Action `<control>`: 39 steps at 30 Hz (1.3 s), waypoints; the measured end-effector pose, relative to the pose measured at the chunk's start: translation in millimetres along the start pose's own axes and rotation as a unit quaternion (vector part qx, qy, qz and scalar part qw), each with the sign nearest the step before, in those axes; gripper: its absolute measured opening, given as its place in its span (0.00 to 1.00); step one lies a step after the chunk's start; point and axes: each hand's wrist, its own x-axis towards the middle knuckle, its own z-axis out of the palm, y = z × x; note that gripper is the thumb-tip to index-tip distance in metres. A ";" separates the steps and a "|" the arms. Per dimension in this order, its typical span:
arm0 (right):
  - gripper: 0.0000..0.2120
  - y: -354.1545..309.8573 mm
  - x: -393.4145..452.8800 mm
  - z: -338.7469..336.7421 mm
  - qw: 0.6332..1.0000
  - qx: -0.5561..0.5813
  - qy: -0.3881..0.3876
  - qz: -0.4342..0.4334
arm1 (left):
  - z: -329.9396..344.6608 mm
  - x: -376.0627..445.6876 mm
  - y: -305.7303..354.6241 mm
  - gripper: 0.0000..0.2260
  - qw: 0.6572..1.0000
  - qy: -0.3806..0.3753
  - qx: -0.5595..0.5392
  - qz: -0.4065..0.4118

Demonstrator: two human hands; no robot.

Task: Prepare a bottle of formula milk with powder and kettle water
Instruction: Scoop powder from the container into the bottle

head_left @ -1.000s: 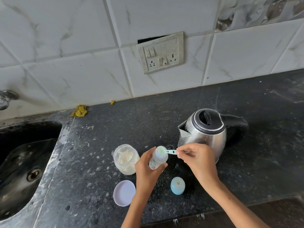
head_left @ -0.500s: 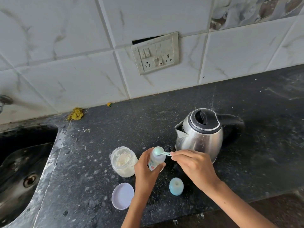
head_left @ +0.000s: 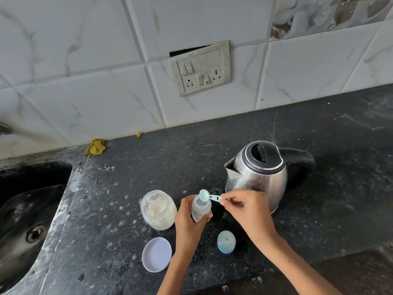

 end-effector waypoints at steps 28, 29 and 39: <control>0.01 -52.0 36.2 131.3 0.970 -0.140 -0.159 -0.122 | -116.9 -34.6 12.5 0.07 0.968 0.248 -0.027 0.006; 0.02 -54.7 38.5 134.8 0.959 -0.180 -0.173 -0.131 | -118.0 -33.7 11.3 0.07 0.969 0.245 -0.027 0.005; 0.06 -58.6 43.9 140.0 0.929 -0.245 -0.220 -0.167 | -116.7 -28.7 10.4 0.07 0.977 0.212 -0.030 0.020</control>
